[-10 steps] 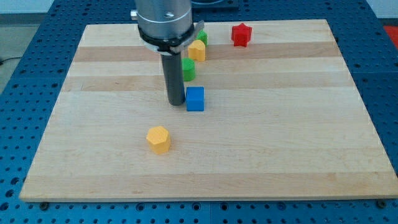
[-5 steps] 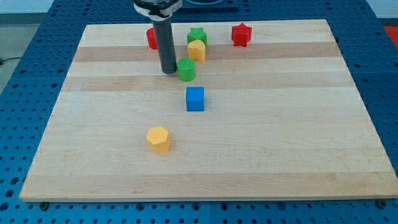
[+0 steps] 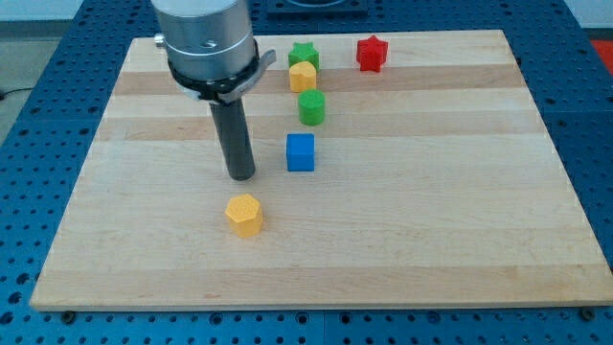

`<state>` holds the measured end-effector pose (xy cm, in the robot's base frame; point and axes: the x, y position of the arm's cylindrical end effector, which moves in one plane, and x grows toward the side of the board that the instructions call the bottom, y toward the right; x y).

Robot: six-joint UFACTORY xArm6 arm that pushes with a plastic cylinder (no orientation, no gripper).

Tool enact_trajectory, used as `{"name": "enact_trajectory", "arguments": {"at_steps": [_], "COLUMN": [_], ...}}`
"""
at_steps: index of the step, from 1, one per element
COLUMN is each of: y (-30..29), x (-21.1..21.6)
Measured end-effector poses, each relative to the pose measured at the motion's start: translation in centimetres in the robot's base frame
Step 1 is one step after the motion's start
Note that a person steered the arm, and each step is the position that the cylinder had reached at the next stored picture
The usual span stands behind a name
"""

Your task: Move the green circle and yellow hexagon to the right of the board

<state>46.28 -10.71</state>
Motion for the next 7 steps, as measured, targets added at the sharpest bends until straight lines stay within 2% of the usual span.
{"name": "enact_trajectory", "arguments": {"at_steps": [1, 3, 7], "y": [-0.6, -1.1, 4.4], "x": [2.8, 5.2, 6.8]}}
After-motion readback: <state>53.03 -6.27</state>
